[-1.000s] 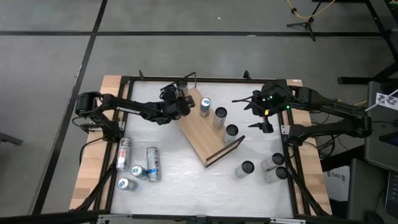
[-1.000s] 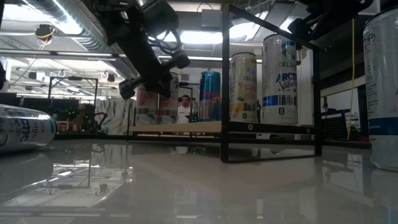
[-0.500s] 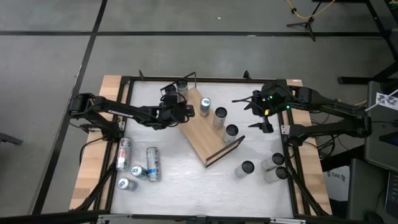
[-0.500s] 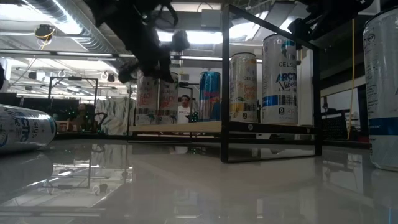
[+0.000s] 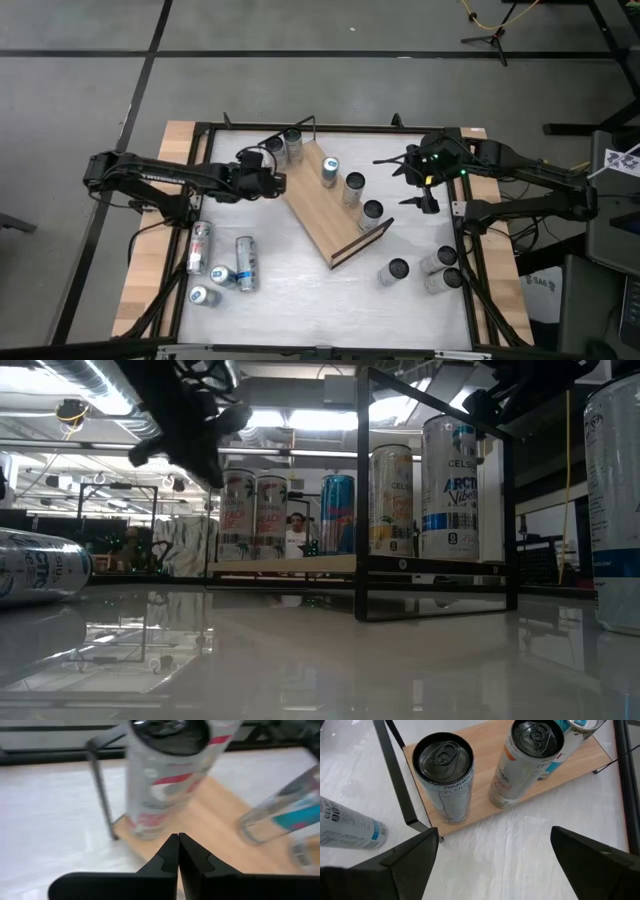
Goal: Place canned beverage on shelf
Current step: Put the right white-pink soda can on the shelf and align with the other white-pink soda can
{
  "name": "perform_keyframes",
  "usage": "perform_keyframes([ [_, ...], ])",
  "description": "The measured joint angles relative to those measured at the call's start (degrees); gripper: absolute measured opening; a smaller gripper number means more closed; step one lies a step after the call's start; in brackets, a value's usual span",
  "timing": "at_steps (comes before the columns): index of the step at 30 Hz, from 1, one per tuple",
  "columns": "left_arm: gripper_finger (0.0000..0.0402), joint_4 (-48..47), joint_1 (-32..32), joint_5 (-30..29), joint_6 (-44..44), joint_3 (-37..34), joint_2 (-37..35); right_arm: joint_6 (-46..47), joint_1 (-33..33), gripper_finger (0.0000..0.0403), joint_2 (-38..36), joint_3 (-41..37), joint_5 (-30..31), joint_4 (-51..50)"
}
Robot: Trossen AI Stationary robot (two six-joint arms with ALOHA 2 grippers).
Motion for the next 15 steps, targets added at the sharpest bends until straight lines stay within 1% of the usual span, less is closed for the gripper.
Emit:
perform_keyframes([
  [3,0.0000,-5.49,0.28,0.24,-2.76,0.00,0.41,-0.01,-0.01,0.0379,0.01,-0.01,0.00,0.00],
  [6,0.0000,-8.00,0.94,0.46,-3.85,0.00,1.25,0.00,0.01,0.0379,-0.01,-0.01,-0.01,-0.02],
  [15,0.0000,-8.04,3.23,0.42,-2.29,0.00,1.95,-0.01,-0.01,0.0379,-0.01,-0.01,0.00,-0.02],
])
